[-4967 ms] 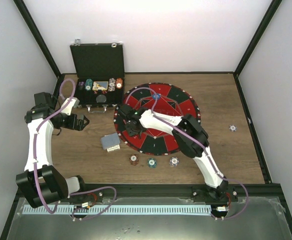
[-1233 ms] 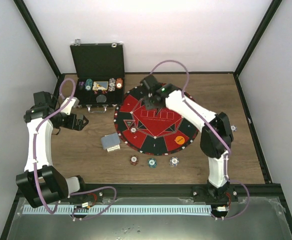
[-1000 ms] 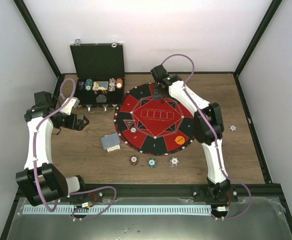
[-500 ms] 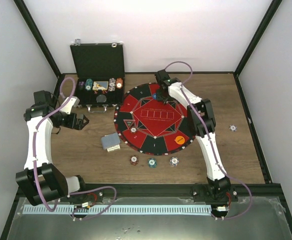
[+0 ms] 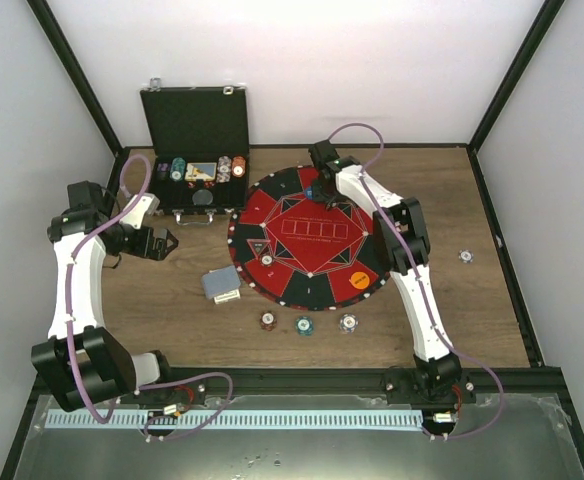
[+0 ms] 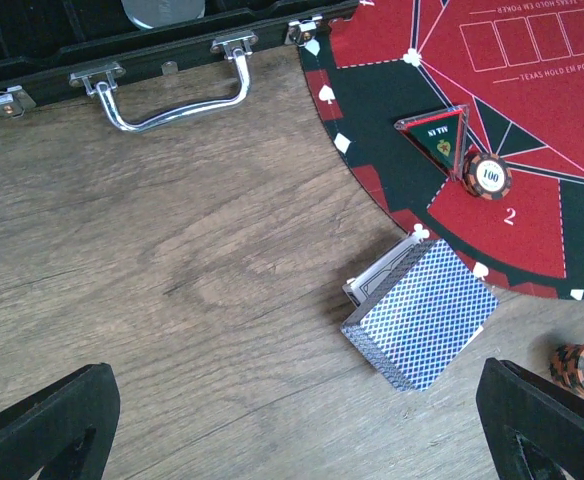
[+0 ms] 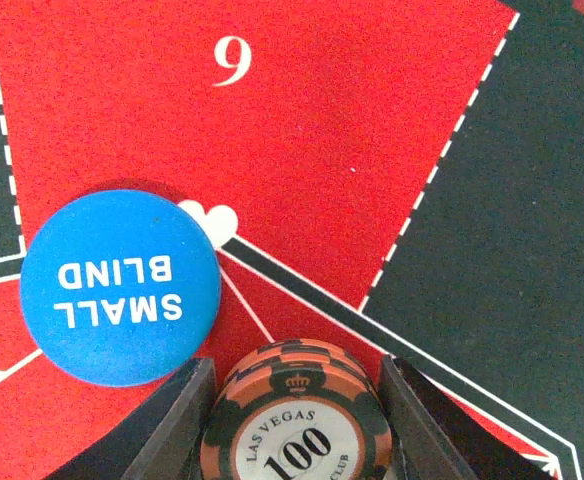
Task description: Distribute texas hold em gaming equipment
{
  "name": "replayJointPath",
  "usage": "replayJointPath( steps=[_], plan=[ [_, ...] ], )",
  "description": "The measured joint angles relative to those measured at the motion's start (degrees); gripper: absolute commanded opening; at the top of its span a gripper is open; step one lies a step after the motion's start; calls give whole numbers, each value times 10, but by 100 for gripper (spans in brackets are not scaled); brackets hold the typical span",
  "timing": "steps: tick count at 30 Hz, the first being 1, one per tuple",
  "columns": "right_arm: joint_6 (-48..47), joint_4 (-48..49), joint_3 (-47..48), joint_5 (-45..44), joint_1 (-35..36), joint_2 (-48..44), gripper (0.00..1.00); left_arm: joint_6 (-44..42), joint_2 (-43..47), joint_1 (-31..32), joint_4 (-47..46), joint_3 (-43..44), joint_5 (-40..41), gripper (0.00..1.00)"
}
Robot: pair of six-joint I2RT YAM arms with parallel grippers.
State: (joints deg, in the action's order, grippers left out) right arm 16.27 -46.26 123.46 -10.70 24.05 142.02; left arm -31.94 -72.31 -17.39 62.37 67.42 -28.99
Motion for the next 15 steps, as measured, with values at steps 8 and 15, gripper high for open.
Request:
replayJointPath(
  steps=[8, 15],
  plan=[
    [-5, -12, -8, -1, -1, -9, 27, -2, 0, 0, 1, 0, 0, 100],
    [-9, -13, -18, -5, -2, -13, 49, -2, 0, 0, 1, 0, 0, 100]
  ],
)
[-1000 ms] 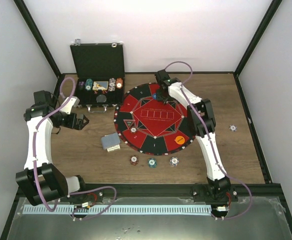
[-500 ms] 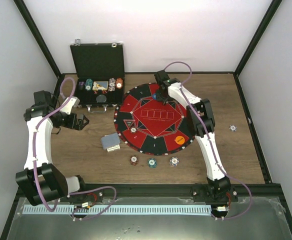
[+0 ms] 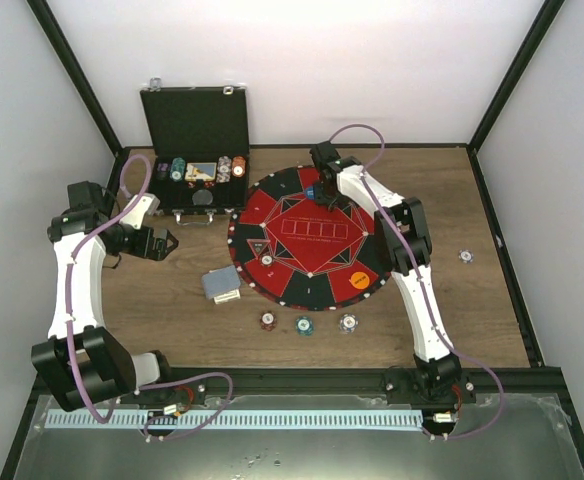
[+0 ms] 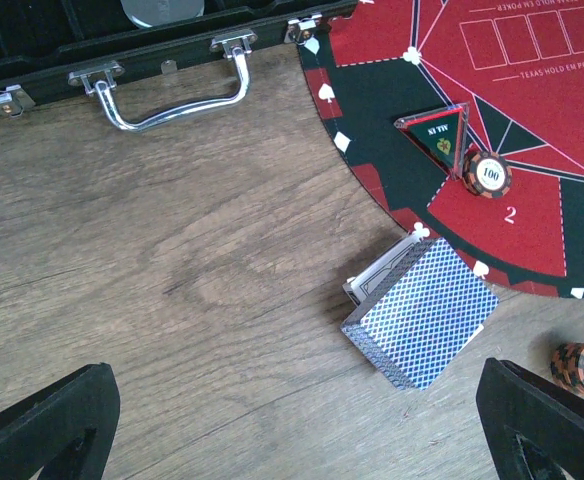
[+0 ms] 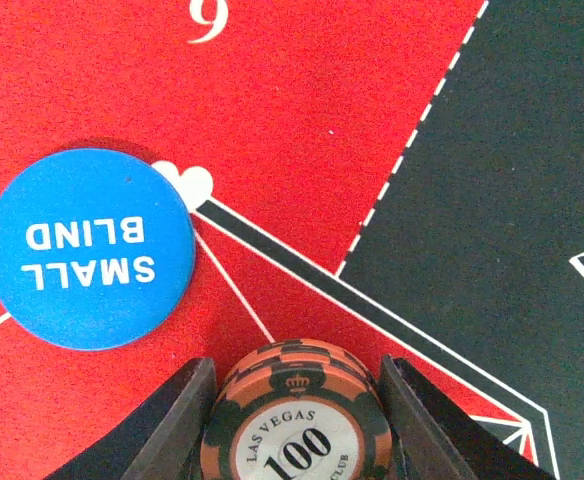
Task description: Distribute texas hold em gaming equipment
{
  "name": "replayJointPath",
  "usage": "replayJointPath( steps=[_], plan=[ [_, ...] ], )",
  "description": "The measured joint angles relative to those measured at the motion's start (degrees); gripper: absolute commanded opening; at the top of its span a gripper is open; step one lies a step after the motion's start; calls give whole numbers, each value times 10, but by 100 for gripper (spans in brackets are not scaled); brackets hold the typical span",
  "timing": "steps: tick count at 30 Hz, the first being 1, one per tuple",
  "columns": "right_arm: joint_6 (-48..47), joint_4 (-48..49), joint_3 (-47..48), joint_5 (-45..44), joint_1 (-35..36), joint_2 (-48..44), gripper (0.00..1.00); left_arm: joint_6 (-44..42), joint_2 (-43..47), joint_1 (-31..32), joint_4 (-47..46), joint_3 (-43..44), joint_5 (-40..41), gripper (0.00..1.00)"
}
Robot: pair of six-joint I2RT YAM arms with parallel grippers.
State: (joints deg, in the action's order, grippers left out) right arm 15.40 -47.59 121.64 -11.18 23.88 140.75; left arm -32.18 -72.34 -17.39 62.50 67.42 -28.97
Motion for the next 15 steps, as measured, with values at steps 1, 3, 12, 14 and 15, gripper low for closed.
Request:
replayJointPath(
  steps=[1, 3, 12, 14, 15],
  plan=[
    [0, 0, 0, 0, 0, 0, 57, 0, 0, 0, 0, 0, 0, 100],
    [0, -1, 0, 0, 0, 0, 69, 0, -3, 0, 0, 0, 0, 100],
    [21, -12, -21, 7, 3, -36, 85, 1, -12, 0, 0, 0, 0, 100],
    [31, -10, -66, 7, 9, -84, 86, 2, -17, 0, 0, 2, 1, 100],
    [36, -9, -92, 6, 14, -114, 86, 3, -18, 0, 0, 3, 2, 100]
  ],
)
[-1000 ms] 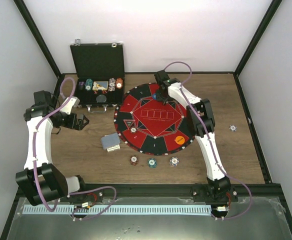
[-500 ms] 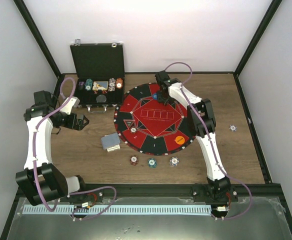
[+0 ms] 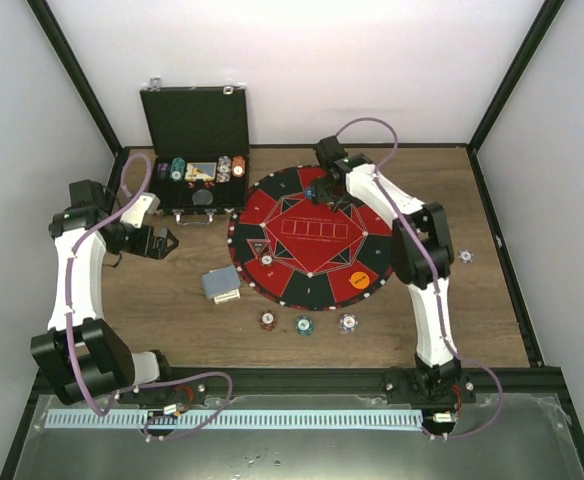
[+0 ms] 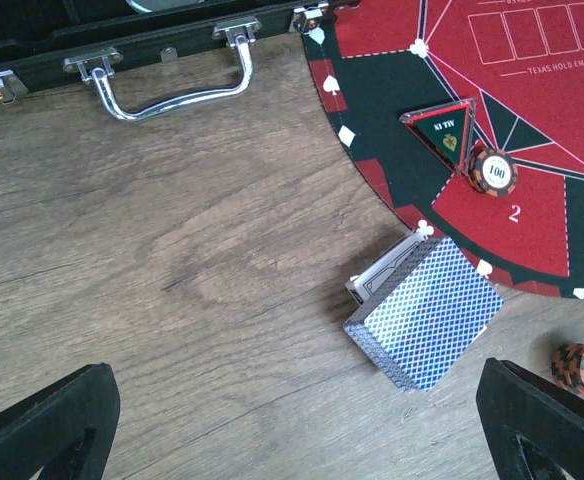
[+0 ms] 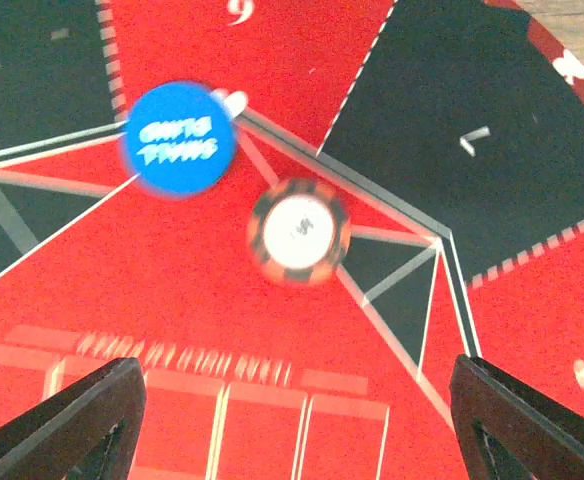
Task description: Distribute texas hold em gaming equipment
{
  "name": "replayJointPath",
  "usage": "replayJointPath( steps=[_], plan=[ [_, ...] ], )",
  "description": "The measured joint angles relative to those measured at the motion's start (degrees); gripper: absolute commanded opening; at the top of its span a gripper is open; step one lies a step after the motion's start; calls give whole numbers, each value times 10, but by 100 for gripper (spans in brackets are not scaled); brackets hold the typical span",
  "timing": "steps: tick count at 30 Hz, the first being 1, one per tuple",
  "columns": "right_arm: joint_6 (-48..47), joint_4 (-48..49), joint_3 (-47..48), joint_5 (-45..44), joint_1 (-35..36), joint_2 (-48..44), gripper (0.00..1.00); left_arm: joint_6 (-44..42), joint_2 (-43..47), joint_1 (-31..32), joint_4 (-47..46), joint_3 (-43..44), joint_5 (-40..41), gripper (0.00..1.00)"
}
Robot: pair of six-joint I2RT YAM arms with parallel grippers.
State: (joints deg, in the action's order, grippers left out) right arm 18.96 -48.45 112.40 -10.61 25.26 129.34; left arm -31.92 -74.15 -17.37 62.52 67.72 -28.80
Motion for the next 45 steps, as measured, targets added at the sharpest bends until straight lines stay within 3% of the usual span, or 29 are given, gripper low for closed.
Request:
replayJointPath(
  steps=[4, 8, 13, 18, 26, 45],
  plan=[
    [22, 15, -105, -12, 57, -130, 87, 3, -1, 0, 2, 4, 0, 100],
    [51, 33, -196, -12, 175, -225, 88, 4, -1, 0, 4, 7, 1, 100],
    [96, 33, -259, 1, 326, -249, 93, 4, 4, 0, 8, 7, 0, 100],
    [131, 24, -282, 7, 398, -234, 94, 4, 11, 0, 11, 7, 1, 100],
    [154, 34, -336, 28, 411, -218, 83, 4, 29, 0, 14, 7, 1, 100],
    [150, 76, -348, 82, 421, -177, 57, 4, 33, 0, 15, 7, 8, 100]
  ],
)
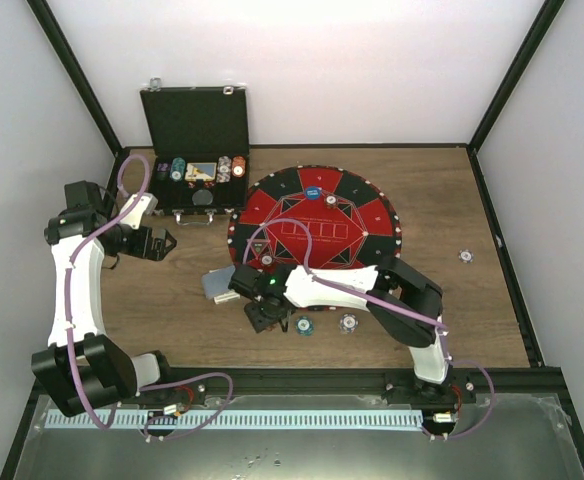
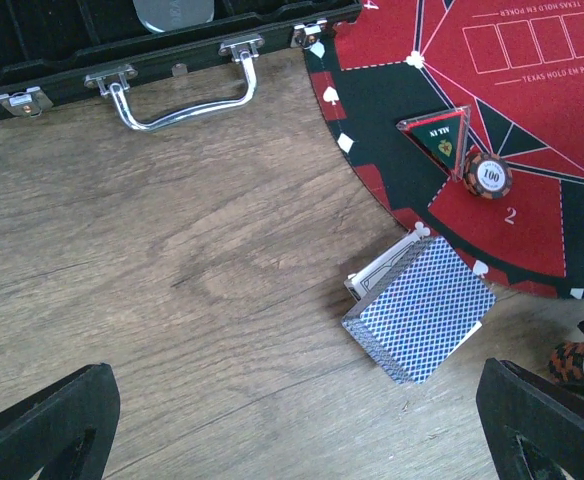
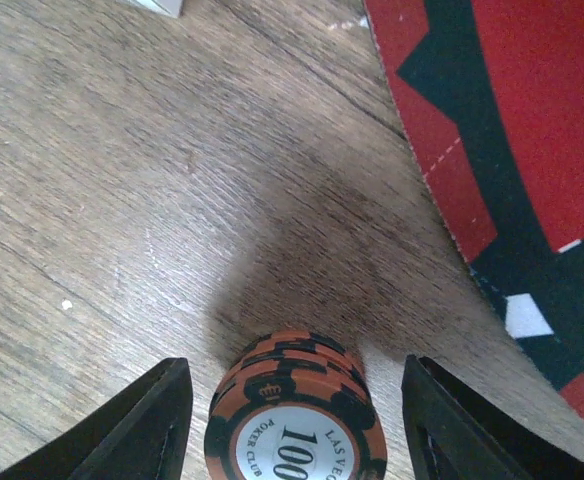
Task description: Distribute texas hold em gaming equipment
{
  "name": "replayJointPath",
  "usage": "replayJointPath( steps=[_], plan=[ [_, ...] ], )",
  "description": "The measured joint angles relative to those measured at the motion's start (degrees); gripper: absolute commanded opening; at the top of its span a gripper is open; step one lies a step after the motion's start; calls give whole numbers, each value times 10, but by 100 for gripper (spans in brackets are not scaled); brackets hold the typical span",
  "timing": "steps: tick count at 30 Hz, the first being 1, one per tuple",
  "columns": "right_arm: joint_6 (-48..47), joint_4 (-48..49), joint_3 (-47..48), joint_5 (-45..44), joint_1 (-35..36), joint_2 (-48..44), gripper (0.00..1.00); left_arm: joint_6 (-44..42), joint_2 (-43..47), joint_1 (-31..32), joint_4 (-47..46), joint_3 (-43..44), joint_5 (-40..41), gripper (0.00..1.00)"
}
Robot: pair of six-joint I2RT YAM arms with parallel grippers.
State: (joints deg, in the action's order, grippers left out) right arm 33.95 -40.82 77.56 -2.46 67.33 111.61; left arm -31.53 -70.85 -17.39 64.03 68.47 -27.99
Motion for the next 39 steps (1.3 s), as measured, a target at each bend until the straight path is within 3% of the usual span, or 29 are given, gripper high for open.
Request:
replayJointPath(
  steps=[14, 22, 39],
  plan=[
    [4, 2, -4, -1, 4, 2, 39, 0, 7, 0, 0, 0, 5, 100],
    [4, -3, -3, -9, 9, 2, 23, -1, 7, 0, 2, 0, 5, 100],
    [6, -58, 8, -35, 6, -41, 23, -1, 8, 0, 4, 0, 5, 100]
  ],
)
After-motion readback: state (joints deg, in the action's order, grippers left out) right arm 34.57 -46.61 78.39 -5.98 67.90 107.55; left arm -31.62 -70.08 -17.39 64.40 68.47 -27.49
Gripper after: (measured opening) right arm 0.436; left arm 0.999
